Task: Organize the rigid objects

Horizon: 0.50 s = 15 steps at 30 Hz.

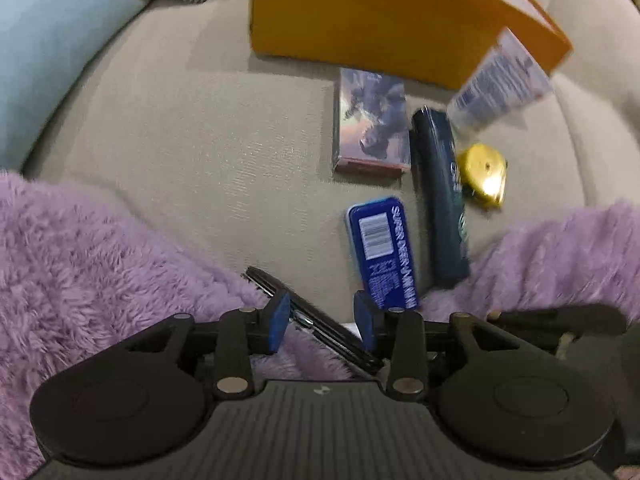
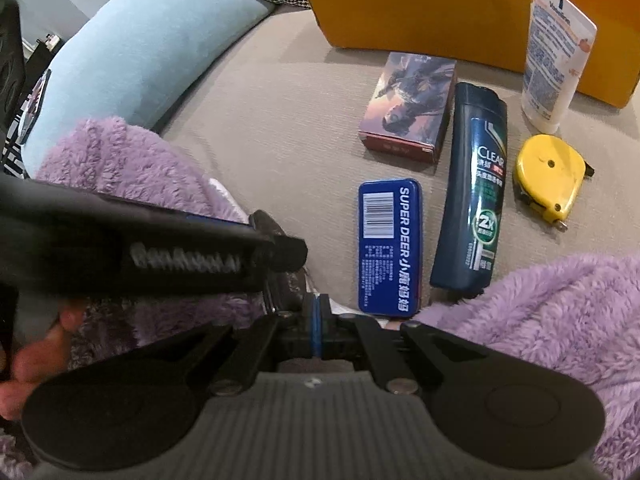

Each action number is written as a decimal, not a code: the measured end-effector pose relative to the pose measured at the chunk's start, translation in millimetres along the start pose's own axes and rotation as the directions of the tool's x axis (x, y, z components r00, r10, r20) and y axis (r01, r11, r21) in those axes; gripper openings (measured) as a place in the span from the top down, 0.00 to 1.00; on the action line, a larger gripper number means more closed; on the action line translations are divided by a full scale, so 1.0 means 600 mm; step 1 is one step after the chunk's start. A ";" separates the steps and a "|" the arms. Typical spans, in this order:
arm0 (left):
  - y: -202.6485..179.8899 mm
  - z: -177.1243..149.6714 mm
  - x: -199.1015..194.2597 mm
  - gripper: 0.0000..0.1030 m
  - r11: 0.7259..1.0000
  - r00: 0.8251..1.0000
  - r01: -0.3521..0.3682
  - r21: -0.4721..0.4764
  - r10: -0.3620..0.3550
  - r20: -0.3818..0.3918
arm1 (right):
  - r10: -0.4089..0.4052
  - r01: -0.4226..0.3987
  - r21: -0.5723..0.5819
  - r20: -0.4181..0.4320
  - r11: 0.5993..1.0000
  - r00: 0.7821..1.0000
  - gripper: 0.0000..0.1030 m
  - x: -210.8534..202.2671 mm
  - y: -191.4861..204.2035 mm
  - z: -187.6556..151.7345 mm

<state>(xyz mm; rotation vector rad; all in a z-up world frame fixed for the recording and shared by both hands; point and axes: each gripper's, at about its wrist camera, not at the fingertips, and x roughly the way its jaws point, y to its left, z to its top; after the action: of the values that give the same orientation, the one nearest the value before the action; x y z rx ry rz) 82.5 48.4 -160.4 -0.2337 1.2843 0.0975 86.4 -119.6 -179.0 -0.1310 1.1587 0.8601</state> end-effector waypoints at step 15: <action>0.042 0.016 -0.013 0.42 0.983 0.989 0.064 -0.172 -0.085 -0.121 | 0.034 -0.034 0.054 -0.015 0.998 0.999 0.99 0.020 -0.023 0.008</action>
<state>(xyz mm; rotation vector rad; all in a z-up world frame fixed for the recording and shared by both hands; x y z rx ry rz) 84.3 75.8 -153.3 -0.4382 1.3945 0.1283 100.6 -120.5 -191.5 -0.0741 1.2010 0.8583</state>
